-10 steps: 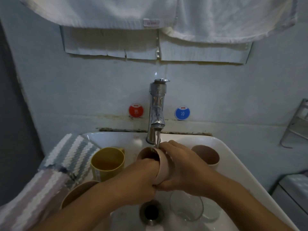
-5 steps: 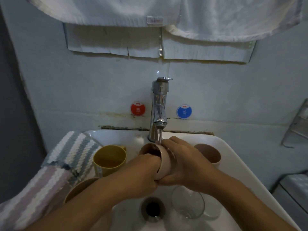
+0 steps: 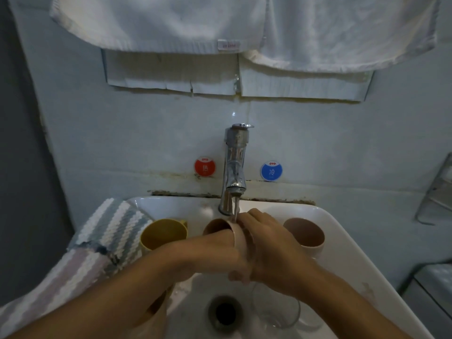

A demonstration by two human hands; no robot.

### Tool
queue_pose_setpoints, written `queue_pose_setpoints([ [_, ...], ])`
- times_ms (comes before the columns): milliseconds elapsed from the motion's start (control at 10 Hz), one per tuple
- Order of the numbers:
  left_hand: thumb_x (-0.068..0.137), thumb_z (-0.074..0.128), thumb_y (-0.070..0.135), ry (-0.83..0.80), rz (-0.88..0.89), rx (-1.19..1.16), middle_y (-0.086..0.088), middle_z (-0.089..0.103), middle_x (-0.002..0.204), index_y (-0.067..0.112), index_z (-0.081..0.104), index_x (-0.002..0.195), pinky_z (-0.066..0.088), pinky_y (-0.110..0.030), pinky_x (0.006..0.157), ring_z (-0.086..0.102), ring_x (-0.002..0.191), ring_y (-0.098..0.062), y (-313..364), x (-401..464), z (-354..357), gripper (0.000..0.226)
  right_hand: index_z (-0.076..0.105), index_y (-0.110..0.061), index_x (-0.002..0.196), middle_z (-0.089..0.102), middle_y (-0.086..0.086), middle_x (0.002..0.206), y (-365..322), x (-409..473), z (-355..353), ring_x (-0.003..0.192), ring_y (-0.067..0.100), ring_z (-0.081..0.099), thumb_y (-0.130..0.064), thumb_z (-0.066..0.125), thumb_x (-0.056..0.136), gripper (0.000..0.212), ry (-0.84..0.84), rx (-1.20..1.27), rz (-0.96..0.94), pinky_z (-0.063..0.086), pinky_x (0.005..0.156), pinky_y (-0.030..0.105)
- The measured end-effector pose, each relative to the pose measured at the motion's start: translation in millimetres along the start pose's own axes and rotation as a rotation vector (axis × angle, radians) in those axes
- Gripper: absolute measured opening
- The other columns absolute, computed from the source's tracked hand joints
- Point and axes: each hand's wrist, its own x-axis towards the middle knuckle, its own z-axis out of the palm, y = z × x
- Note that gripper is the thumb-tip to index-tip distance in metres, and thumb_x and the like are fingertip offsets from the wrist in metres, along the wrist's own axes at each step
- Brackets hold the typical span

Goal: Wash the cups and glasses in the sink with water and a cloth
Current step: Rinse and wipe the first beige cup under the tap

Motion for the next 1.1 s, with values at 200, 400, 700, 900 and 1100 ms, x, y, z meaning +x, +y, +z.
queue_pose_setpoints([
  [200, 0.088, 0.065, 0.015, 0.105, -0.037, -0.336, 0.010, 0.056, 0.069, 0.025, 0.056, 0.070, 0.045, -0.007, 0.054, 0.055, 0.055, 0.002, 0.8, 0.9, -0.6, 0.022, 0.040, -0.037, 0.136, 0.043, -0.017, 0.132, -1.8, 3.2, 0.2, 0.113, 0.003, 0.039, -0.056, 0.081, 0.068, 0.082, -0.004, -0.033, -0.011, 0.039, 0.093, 0.020],
  [400, 0.067, 0.075, 0.020, 0.162, 0.060, -0.348, -0.013, 0.069, 0.095, 0.014, 0.068, 0.092, 0.058, -0.044, 0.085, 0.067, 0.091, -0.028, 4.7, -6.9, 1.4, 0.027, 0.036, -0.037, 0.134, 0.043, -0.017, 0.129, -1.8, 3.9, 6.6, 0.110, 0.003, 0.040, -0.059, 0.082, 0.063, 0.088, 0.036, -0.046, 0.039, 0.041, 0.091, 0.021],
  [700, 0.065, 0.062, 0.043, 0.181, 0.104, -0.238, -0.005, 0.063, 0.090, 0.017, 0.061, 0.093, 0.054, -0.037, 0.075, 0.064, 0.086, -0.021, 9.5, -4.4, 10.9, 0.038, 0.037, -0.035, 0.136, 0.044, -0.015, 0.128, -4.5, -0.9, 1.6, 0.111, 0.005, 0.043, -0.063, 0.081, 0.063, 0.090, 0.030, -0.060, 0.025, 0.048, 0.093, 0.028],
  [900, 0.069, 0.070, 0.033, 0.189, 0.115, -0.205, 0.000, 0.063, 0.085, 0.021, 0.060, 0.085, 0.057, -0.037, 0.079, 0.064, 0.083, -0.017, 4.3, -3.0, 4.6, 0.023, 0.041, -0.030, 0.135, 0.047, -0.011, 0.127, -8.9, -0.1, 1.9, 0.106, 0.005, 0.041, -0.061, 0.081, 0.064, 0.087, 0.084, -0.071, 0.016, 0.045, 0.089, 0.025],
  [1100, 0.086, 0.065, 0.035, 0.199, 0.170, -0.068, 0.012, 0.055, 0.088, 0.011, 0.058, 0.117, 0.047, -0.006, 0.071, 0.052, 0.073, 0.000, 7.7, -12.6, -1.3, 0.040, 0.042, -0.031, 0.122, 0.056, -0.008, 0.114, -7.5, 0.5, 7.4, 0.096, 0.010, 0.053, -0.066, 0.083, 0.053, 0.088, 0.194, -0.095, -0.033, 0.054, 0.076, 0.030],
])
